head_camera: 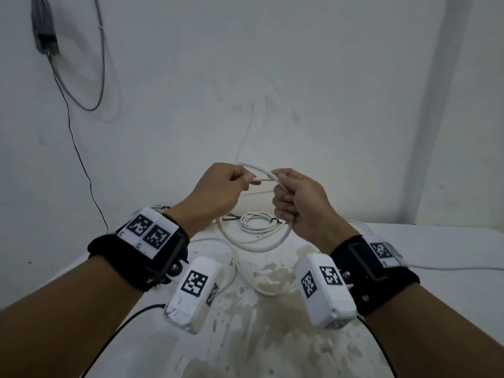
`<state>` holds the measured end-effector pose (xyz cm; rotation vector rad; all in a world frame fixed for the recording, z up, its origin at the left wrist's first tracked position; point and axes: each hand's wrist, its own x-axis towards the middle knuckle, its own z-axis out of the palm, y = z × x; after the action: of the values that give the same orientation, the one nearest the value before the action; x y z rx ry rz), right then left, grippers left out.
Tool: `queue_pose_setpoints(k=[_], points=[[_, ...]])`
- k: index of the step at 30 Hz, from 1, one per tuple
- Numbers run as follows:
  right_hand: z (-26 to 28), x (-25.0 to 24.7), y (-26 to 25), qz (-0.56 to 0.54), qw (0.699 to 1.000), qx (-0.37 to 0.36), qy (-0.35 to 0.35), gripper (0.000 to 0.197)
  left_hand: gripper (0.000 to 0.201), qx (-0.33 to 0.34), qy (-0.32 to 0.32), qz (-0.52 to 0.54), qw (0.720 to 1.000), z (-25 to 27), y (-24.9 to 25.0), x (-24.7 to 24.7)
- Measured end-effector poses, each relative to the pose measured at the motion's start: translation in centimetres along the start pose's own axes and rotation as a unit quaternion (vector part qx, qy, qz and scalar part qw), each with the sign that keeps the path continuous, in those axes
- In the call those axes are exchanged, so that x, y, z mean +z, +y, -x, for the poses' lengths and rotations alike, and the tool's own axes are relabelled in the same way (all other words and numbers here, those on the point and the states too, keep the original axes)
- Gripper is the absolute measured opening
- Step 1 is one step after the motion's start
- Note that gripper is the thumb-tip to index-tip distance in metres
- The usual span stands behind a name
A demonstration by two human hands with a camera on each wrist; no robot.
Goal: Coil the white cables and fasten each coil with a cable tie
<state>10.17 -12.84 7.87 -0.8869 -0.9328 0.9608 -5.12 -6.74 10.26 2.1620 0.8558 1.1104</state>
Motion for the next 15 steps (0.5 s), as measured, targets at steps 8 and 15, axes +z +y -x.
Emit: queue_pose_setpoints(k=[8, 15], points=[[-1.9, -0.2, 0.3, 0.103, 0.991, -0.082, 0.018, 0.022, 0.02, 0.001, 0.005, 0.16, 0.987, -3.0, 0.8, 1.5], [-2.9, -2.3, 1.0, 0.063, 0.991, -0.079, 0.082, 0.02, 0.029, 0.042, 0.069, 0.072, 0.994, -4.5, -0.7, 3.8]])
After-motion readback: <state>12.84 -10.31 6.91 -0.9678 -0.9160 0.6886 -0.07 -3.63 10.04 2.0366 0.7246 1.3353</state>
